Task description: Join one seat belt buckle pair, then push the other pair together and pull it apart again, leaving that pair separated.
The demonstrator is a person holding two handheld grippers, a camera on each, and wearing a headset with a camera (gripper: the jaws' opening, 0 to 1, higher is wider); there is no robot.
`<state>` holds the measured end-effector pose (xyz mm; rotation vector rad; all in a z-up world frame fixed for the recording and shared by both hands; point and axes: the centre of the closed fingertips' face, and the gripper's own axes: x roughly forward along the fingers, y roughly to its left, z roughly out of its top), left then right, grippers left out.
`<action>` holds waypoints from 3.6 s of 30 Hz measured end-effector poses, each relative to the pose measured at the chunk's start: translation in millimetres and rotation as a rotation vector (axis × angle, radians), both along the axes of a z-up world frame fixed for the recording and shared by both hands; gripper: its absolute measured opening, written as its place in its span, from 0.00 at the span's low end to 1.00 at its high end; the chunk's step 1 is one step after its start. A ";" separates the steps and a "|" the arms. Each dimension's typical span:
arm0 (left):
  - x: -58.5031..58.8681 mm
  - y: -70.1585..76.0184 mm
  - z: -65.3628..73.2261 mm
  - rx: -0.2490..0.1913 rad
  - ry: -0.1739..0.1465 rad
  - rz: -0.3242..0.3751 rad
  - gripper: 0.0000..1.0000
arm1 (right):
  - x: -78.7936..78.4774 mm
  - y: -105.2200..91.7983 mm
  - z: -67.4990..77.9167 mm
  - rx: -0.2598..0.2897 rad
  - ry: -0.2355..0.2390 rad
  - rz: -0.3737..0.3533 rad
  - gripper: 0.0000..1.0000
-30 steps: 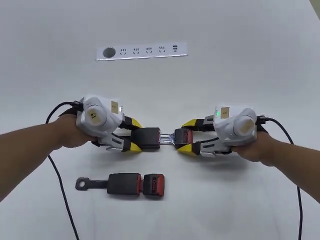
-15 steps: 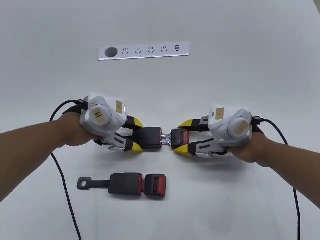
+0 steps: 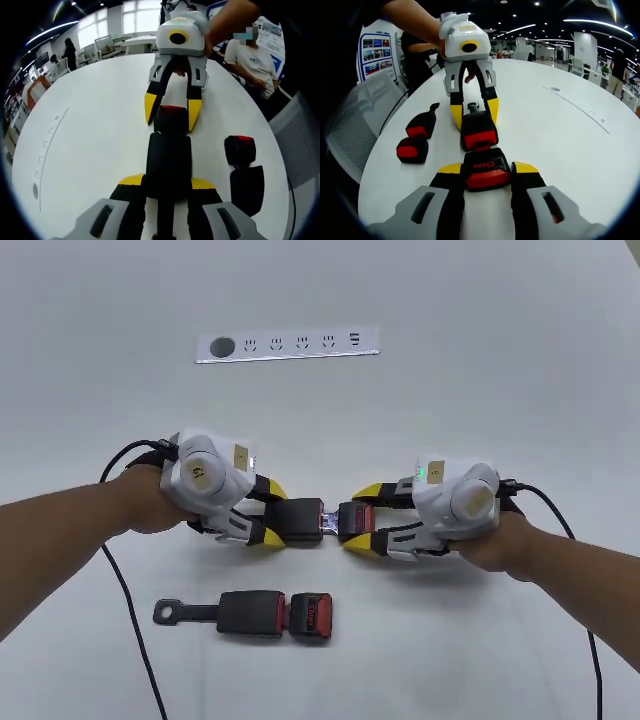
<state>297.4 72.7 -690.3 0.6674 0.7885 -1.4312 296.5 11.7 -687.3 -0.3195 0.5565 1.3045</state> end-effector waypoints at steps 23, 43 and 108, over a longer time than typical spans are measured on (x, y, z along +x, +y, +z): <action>0.4 1.9 -1.0 0.018 0.004 -0.034 0.32 | 3.9 7.0 -3.6 -0.035 -0.003 -0.002 0.34; 0.8 1.3 -2.0 0.028 0.005 -0.046 0.32 | 2.8 6.7 -3.9 -0.051 -0.011 0.013 0.34; -2.7 -1.3 1.2 0.049 0.004 -0.034 0.33 | -4.9 -76.8 -6.2 -0.101 0.000 0.003 0.34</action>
